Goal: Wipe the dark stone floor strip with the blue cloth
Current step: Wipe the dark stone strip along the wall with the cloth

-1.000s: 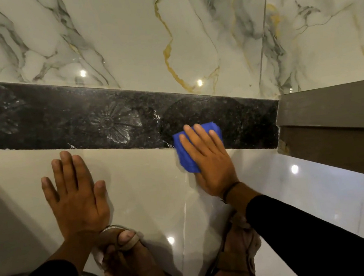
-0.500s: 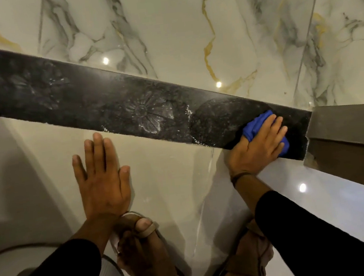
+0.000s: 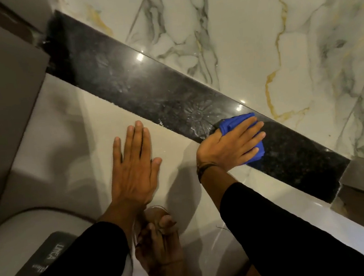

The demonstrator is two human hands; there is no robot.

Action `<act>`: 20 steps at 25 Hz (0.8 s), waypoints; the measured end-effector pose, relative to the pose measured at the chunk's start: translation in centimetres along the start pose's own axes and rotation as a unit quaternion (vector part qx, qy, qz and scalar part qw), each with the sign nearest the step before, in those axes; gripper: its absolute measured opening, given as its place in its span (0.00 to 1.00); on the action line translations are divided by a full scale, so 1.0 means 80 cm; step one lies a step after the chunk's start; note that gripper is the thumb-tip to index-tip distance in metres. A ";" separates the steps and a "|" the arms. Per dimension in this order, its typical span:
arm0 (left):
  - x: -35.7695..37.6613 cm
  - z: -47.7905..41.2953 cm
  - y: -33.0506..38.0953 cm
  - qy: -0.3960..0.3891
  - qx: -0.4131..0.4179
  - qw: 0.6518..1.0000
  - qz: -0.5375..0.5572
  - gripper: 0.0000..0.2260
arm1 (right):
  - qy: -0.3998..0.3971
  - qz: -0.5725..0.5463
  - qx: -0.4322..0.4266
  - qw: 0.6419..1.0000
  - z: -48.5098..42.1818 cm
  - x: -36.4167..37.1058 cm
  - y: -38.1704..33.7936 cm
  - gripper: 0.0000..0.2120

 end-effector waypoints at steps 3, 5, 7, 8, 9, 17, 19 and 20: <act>-0.004 -0.003 -0.029 0.027 -0.061 0.998 0.003 0.35 | 0.003 0.000 -0.024 1.000 0.021 0.008 -0.037 0.40; -0.007 -0.006 -0.051 0.048 -0.117 0.992 -0.003 0.35 | -0.005 -0.013 -0.067 0.998 0.041 0.016 -0.068 0.41; -0.007 -0.008 -0.065 0.068 -0.167 0.984 0.000 0.34 | -0.023 -0.018 -0.149 0.988 0.058 0.023 -0.095 0.42; -0.006 -0.008 -0.067 0.076 -0.178 0.981 -0.002 0.34 | -0.035 -0.008 -0.200 0.979 0.063 0.026 -0.103 0.41; -0.007 -0.008 -0.067 0.082 -0.182 0.980 -0.007 0.34 | -0.046 0.011 -0.252 0.967 0.068 0.027 -0.106 0.41; -0.002 -0.007 -0.071 0.101 -0.172 0.980 -0.010 0.33 | -0.121 0.095 -0.572 0.806 0.054 0.031 -0.102 0.40; -0.002 -0.007 -0.073 0.102 -0.172 0.980 -0.016 0.34 | -0.142 0.091 -0.669 0.724 0.051 0.029 -0.108 0.37; -0.002 -0.009 -0.071 0.097 -0.167 0.981 -0.011 0.35 | -0.155 0.097 -0.706 0.684 0.044 0.025 -0.109 0.35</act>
Point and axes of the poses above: each hand's wrist, its own z-axis away from the middle knuckle, its own x-axis out of the palm, y = z × x, the point moved 5 cm from there along -z, towards the middle knuckle, and after that the axes turned 5 degrees about x, right-handed, at the moved point
